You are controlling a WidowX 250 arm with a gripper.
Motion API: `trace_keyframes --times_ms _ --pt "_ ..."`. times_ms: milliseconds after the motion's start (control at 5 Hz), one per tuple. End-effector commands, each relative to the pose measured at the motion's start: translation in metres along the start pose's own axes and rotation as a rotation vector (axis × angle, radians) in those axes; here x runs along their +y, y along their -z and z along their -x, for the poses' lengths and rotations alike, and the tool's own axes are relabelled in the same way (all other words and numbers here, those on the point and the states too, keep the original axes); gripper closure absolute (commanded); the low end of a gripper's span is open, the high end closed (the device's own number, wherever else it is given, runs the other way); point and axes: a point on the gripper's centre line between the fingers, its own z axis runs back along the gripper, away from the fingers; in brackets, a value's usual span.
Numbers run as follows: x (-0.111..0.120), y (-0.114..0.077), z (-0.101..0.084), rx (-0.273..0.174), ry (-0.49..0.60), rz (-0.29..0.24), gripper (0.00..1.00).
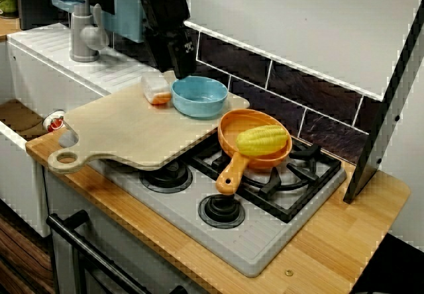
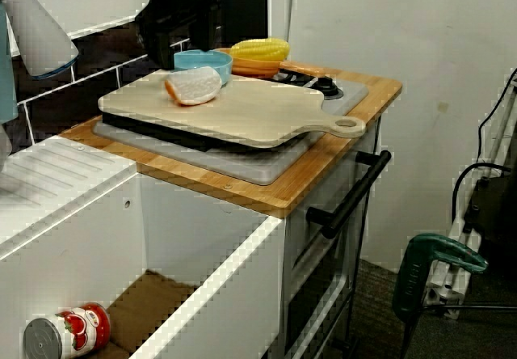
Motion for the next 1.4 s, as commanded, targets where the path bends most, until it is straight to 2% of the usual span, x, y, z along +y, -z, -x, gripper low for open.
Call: trace_keyframes --times_ms 0,200,600,1000,1200 --pt "0.003 -0.053 0.011 -0.079 0.005 -0.012 0.00" --pt "0.009 -0.059 0.021 -0.095 -0.016 -0.019 0.00" --pt "0.031 -0.052 0.038 -0.106 -0.085 -0.059 0.00" --pt "0.034 -0.040 0.047 -0.081 -0.033 -0.071 0.00" --pt "0.035 -0.034 0.046 -0.062 -0.017 -0.081 0.00"
